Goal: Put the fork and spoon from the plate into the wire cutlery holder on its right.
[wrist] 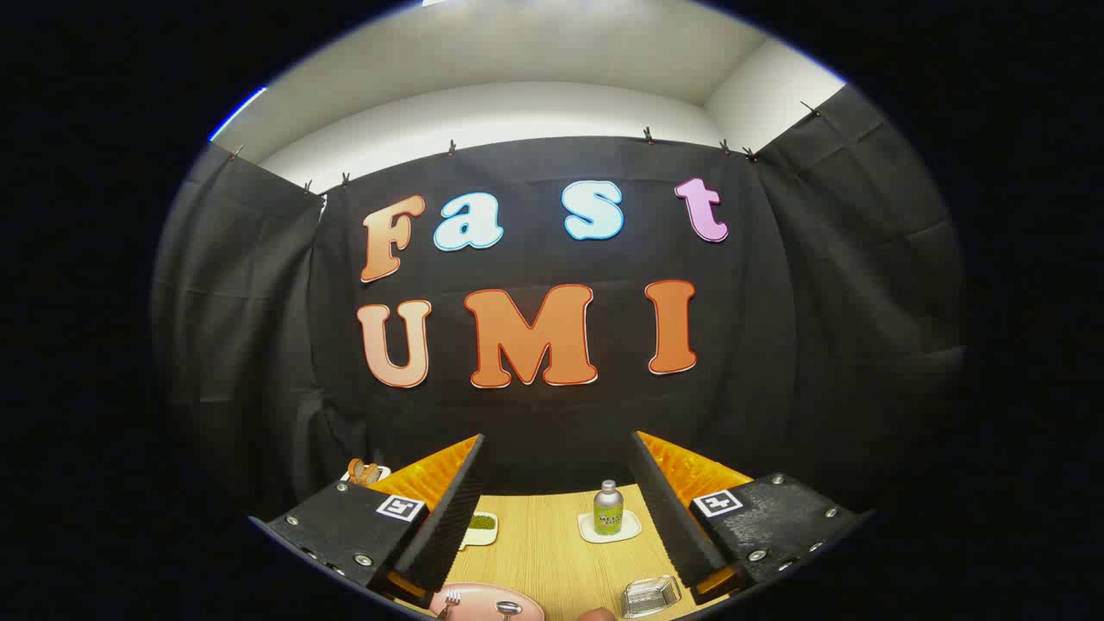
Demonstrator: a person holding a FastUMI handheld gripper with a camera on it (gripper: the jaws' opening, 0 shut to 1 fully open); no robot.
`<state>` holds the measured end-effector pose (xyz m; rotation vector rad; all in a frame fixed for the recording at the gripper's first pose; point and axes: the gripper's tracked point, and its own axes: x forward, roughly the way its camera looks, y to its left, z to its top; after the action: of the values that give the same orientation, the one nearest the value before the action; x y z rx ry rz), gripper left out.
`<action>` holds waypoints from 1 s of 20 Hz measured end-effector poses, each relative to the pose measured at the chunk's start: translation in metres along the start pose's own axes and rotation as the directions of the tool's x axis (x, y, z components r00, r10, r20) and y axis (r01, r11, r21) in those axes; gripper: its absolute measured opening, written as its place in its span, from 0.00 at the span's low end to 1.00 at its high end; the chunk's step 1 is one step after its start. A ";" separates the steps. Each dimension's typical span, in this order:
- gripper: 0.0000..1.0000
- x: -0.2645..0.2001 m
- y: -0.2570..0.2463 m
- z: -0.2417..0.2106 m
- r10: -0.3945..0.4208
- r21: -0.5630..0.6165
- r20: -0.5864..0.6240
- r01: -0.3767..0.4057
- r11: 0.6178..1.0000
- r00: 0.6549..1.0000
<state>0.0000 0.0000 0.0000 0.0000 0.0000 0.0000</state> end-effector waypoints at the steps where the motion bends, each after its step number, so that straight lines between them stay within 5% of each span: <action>1: 0.97 0.000 0.000 0.000 0.001 0.004 -0.002 -0.001 1.000 1.000; 20: 0.97 -0.001 0.026 -0.015 0.045 -0.037 -0.015 -0.045 0.998 0.999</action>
<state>-0.0014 0.0261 -0.0154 -0.0377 0.0142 0.0450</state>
